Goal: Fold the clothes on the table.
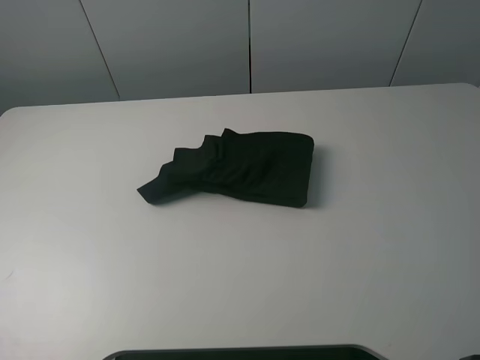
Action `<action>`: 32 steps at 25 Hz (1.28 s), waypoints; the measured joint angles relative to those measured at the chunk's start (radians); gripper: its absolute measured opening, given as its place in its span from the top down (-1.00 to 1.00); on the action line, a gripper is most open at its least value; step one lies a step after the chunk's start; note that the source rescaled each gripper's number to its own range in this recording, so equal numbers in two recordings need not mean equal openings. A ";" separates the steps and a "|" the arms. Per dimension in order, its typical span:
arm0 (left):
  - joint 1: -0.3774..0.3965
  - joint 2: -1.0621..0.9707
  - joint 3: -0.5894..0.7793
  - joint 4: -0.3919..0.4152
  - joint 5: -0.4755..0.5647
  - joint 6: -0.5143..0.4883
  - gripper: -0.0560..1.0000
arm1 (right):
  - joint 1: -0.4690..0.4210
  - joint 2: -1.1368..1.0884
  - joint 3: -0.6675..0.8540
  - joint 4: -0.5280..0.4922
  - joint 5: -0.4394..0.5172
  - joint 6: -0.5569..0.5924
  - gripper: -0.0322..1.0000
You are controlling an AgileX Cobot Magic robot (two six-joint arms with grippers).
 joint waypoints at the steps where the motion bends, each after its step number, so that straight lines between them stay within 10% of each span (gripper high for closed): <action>1: 0.000 -0.009 0.038 -0.009 0.002 0.000 -0.42 | 0.000 0.001 0.040 0.059 0.002 0.002 -0.36; 9: 0.000 -0.060 0.279 -0.022 0.004 0.000 -0.44 | 0.000 0.003 0.355 0.195 -0.076 0.004 -0.71; 32: 0.000 -0.060 0.423 -0.086 -0.138 -0.069 -0.77 | 0.000 0.000 0.372 0.084 -0.121 0.099 -0.83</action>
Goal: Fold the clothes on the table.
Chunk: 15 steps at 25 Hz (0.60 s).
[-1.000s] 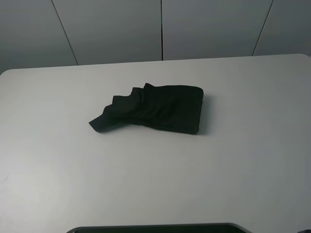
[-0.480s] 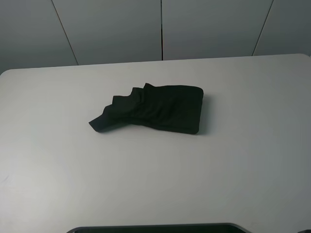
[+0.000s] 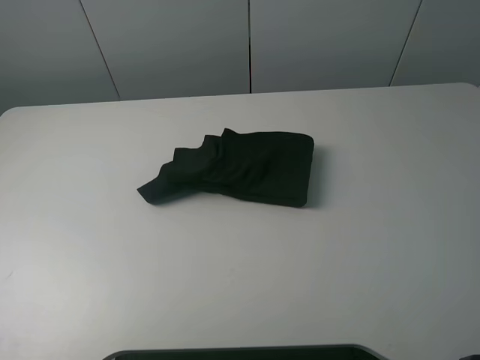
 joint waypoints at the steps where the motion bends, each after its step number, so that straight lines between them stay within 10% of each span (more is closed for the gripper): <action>1: 0.000 0.000 0.000 0.000 0.000 -0.002 -0.77 | 0.000 0.000 0.000 -0.001 0.000 0.002 -0.83; 15: 0.000 0.000 0.000 -0.009 0.000 0.009 -0.78 | 0.000 0.000 0.000 -0.014 -0.002 0.012 -0.83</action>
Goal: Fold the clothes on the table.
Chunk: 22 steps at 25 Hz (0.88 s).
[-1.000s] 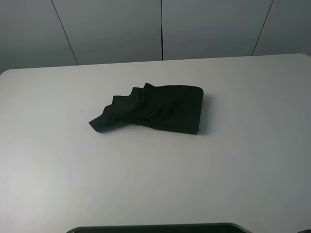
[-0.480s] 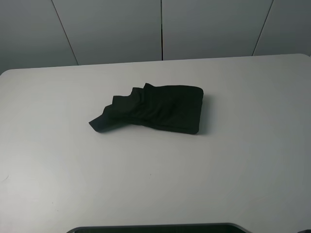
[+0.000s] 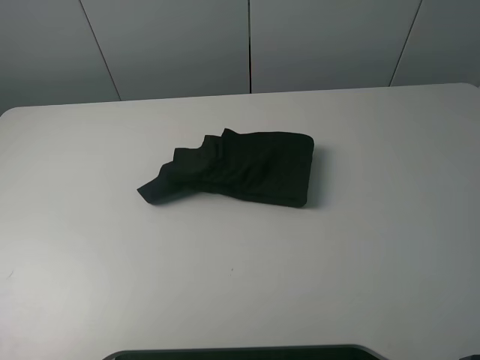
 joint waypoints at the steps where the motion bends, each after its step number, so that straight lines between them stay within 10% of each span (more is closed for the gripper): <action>1: 0.000 0.000 0.000 0.000 0.000 0.003 -0.78 | 0.000 0.000 0.000 0.000 0.000 0.000 -0.83; 22: 0.000 0.000 0.000 0.000 0.000 0.007 -0.78 | 0.000 0.000 0.000 0.000 0.000 0.000 -0.83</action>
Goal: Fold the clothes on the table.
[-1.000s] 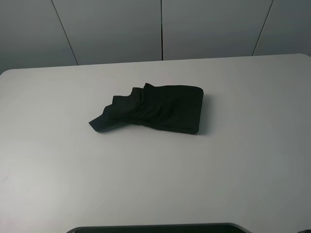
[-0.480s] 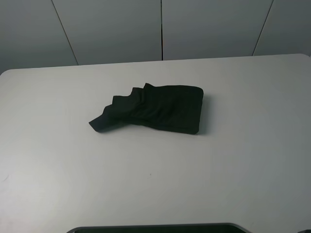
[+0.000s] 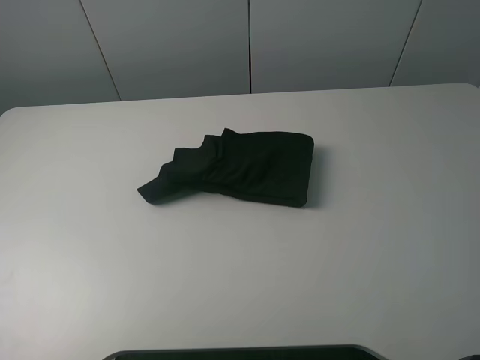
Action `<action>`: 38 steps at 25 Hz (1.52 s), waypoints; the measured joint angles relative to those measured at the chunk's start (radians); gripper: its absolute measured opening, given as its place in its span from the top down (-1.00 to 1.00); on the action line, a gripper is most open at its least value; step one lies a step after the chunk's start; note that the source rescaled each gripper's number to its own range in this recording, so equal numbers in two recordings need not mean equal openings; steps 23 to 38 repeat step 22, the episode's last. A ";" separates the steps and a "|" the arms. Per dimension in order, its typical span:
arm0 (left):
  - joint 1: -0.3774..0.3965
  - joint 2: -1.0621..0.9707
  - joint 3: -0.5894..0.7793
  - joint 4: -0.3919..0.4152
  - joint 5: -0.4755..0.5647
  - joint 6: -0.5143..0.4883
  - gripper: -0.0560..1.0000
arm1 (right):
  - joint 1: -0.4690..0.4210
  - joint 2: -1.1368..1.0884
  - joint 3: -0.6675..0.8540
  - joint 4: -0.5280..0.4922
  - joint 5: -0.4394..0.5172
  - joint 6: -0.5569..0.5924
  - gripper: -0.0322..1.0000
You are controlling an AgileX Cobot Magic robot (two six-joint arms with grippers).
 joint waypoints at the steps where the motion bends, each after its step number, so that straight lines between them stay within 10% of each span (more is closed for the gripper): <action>1: 0.000 0.000 0.000 0.000 0.000 0.000 -0.78 | 0.000 0.000 0.000 0.000 0.000 0.000 -0.83; 38: 0.000 0.000 0.000 0.000 0.000 0.000 -0.78 | 0.000 0.000 0.000 0.000 -0.002 0.000 -0.83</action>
